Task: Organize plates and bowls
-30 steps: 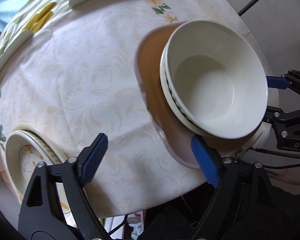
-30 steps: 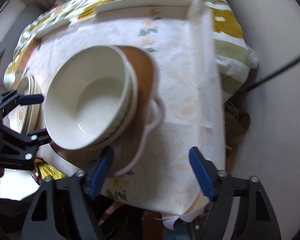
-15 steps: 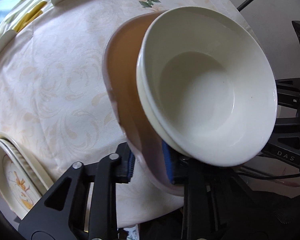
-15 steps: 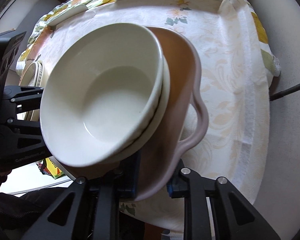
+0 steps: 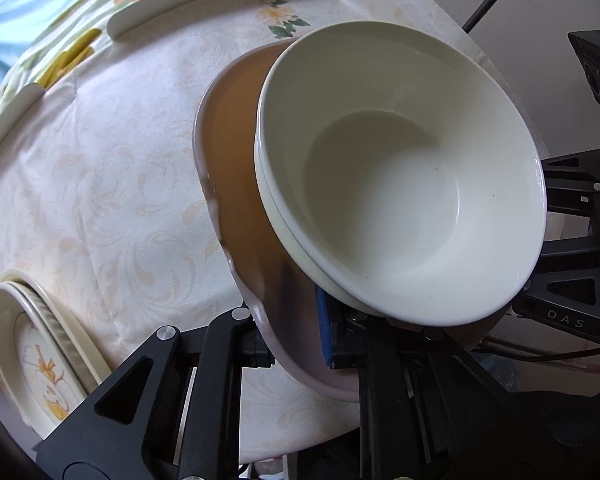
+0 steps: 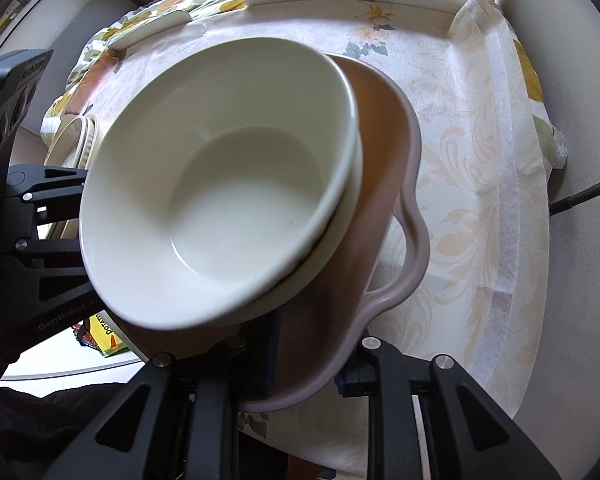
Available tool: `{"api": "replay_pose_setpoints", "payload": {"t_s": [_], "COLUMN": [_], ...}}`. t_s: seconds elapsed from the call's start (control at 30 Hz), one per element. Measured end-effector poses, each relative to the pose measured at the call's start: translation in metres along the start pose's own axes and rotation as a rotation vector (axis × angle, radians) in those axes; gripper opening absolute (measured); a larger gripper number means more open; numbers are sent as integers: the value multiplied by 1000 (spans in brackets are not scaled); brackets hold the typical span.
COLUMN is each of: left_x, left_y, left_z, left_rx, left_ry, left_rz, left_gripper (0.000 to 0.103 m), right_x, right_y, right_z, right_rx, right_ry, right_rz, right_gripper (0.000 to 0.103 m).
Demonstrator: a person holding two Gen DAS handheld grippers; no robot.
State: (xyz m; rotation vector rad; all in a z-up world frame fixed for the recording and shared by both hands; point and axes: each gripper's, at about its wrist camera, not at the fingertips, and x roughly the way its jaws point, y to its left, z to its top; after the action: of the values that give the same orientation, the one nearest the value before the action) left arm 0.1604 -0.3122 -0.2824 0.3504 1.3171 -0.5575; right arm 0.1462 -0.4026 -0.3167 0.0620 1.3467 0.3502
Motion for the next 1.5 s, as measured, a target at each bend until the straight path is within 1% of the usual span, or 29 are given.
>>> {"api": "replay_pose_setpoints", "payload": {"t_s": [0.2,0.37,0.57,0.7,0.87,0.97,1.1,1.3,1.5], "left_x": [-26,-65,-112,-131,-138,-132,-118,-100,-87], "left_y": [3,24,62,99,154,186,217,245,257], "left_z": [-10,-20,-40,-59,-88,-106,-124,-145,-155], "left_rx": [-24,-56,-80,-88,-90,-92,-101,-117,-132], "left_ry": [-39,-87,-133,-144,-123,-99,-69,-56,-58], "left_rz": [22,46,67,77,99,108,110,85,72], "left_gripper": [13,13,13,13,13,13,13,13,13], "right_x": [-16,-43,-64,-61,-38,-20,3,28,42], "right_y": [10,32,87,129,179,208,236,259,272], "right_z": [4,13,32,46,59,64,68,69,68], "right_rx": [-49,-84,-145,-167,-153,-152,-141,-134,-128], "right_ry": [-23,-53,-83,-96,-88,-78,-62,-43,-46], "right_rz": [-25,-18,-37,-38,-16,2,14,0,-23], "right_gripper": [20,20,20,20,20,20,20,20,20]}}
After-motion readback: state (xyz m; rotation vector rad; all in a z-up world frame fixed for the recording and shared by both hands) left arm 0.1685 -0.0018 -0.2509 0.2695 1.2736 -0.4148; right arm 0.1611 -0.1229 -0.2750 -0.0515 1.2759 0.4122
